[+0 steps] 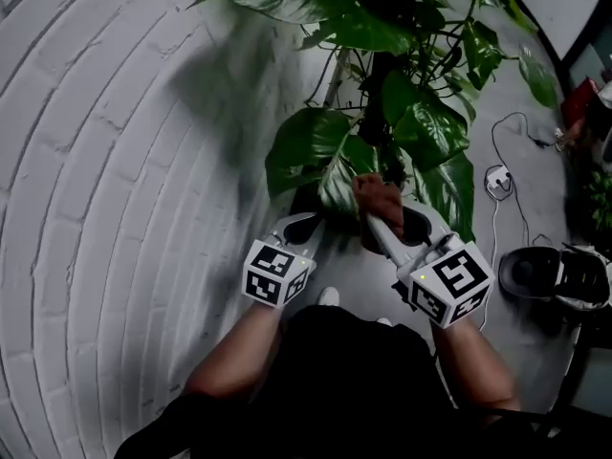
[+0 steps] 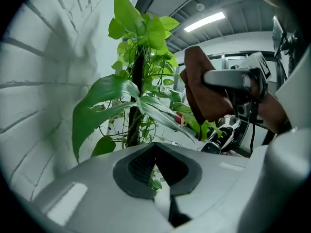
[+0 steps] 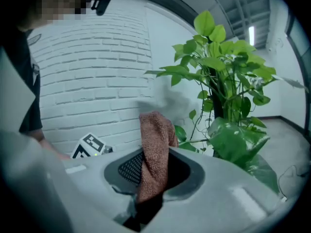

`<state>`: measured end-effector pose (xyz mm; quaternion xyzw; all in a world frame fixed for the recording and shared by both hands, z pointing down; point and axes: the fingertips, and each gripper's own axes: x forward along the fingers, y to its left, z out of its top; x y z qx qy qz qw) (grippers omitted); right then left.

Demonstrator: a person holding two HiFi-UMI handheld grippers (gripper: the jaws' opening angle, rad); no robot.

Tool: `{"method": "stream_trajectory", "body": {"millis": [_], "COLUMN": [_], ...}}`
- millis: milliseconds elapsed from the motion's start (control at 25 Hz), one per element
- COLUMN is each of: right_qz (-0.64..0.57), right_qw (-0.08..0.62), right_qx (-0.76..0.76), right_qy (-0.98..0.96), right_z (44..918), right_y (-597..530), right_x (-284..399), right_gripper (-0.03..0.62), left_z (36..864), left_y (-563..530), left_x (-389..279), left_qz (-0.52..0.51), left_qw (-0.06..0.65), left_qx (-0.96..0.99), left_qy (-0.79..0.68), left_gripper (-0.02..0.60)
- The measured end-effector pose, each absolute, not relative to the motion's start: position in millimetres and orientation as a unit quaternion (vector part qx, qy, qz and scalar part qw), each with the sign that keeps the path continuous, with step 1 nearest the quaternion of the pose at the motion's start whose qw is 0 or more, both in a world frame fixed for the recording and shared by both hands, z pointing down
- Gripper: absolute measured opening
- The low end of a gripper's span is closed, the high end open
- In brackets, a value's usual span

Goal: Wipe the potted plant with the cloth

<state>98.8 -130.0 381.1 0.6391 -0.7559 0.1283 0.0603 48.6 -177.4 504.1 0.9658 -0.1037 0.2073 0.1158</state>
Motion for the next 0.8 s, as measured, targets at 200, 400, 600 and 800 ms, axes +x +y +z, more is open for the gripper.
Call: {"method": "stream_trajectory", "body": {"millis": [200,400,600,800], "right_qz": [0.132,0.162,0.24,0.276], "right_qw": [0.095,0.097,0.047,0.029], "right_qx": [0.675,0.691,0.675,0.662], "right_qy": [-0.72,-0.698,-0.696,-0.696], "right_z": [377.0,379.5,398.9,411.5], "right_y": [-169.6,-201.9,-224.1,-234.5], "right_x": [128.7,157.8,169.2,169.0], "right_gripper": [0.069,0.069,0.069,0.069], "left_z": [514.7,527.7,522.3,514.6], "left_y": [-190.4,-200.6,-212.8,-209.0], "left_x": [70.8,85.2,97.5,103.8], "left_qz": [0.2,0.205,0.189,0.177], "left_qw": [0.112,0.112,0.107,0.109], "left_qx": [0.972,0.972,0.975,0.978], "left_qy": [-0.055,-0.034,-0.041,-0.034], "left_gripper": [0.017,0.017,0.017,0.017]}}
